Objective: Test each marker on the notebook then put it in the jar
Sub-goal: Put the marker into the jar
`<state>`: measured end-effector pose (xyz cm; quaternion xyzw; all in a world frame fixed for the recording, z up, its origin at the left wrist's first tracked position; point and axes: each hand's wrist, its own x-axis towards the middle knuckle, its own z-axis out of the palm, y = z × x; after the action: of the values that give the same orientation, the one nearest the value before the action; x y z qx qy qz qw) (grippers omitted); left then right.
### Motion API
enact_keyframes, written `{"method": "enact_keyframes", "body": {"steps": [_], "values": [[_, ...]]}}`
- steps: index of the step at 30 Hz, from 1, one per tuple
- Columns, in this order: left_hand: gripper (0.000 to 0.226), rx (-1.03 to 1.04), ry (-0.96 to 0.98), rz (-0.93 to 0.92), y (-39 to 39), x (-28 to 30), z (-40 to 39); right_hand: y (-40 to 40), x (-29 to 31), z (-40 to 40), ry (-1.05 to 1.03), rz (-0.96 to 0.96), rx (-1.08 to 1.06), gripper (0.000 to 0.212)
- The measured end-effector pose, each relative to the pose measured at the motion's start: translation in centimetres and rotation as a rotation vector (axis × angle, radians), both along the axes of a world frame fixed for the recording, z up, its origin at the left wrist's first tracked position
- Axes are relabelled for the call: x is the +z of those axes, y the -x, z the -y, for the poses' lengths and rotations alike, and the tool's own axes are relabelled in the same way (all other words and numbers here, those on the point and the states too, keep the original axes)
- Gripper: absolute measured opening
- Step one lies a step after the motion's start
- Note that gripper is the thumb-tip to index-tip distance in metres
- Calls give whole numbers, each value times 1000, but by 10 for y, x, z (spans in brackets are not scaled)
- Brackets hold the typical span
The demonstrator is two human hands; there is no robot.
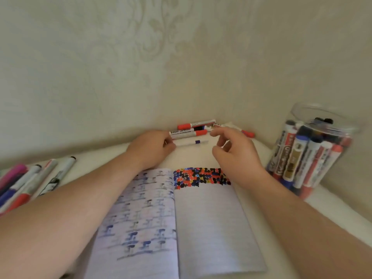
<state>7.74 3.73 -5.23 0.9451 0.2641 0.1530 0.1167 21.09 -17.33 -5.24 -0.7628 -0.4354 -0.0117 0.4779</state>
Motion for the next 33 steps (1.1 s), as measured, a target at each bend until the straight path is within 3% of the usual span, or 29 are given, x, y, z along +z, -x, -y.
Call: {"method": "enact_keyframes", "body": {"steps": [6, 9, 10, 12, 15, 17, 22, 25, 30, 33], "values": [[16, -143, 199, 247, 21, 30, 37, 6, 5, -6, 141, 437, 5, 41], [24, -282, 437, 393, 28, 36, 55, 17, 10, -8, 132, 476, -35, 22], [32, -327, 528, 448, 30, 35, 58, 19, 11, -7, 104, 448, -27, 16], [43, -378, 641, 548, 33, 26, 57, 23, 11, -5, 44, 252, 25, 33], [27, -383, 461, 459, 28, 9, 54, 29, 21, -2, -125, -463, 206, 33], [22, -420, 317, 376, 26, 3, 54, 30, 23, -2, -200, -703, 299, 19], [17, -374, 246, 358, 29, 6, 50, 28, 17, -5, -182, -833, 266, 22], [26, -305, 254, 352, 29, 8, 45, 26, 14, -6, -187, -833, 290, 23], [20, -379, 97, 325, 31, 9, 48, 33, 10, -8, -114, -624, 316, 25], [18, -442, 87, 308, 31, 6, 47, 31, 8, -9, -126, -603, 299, 33]]}}
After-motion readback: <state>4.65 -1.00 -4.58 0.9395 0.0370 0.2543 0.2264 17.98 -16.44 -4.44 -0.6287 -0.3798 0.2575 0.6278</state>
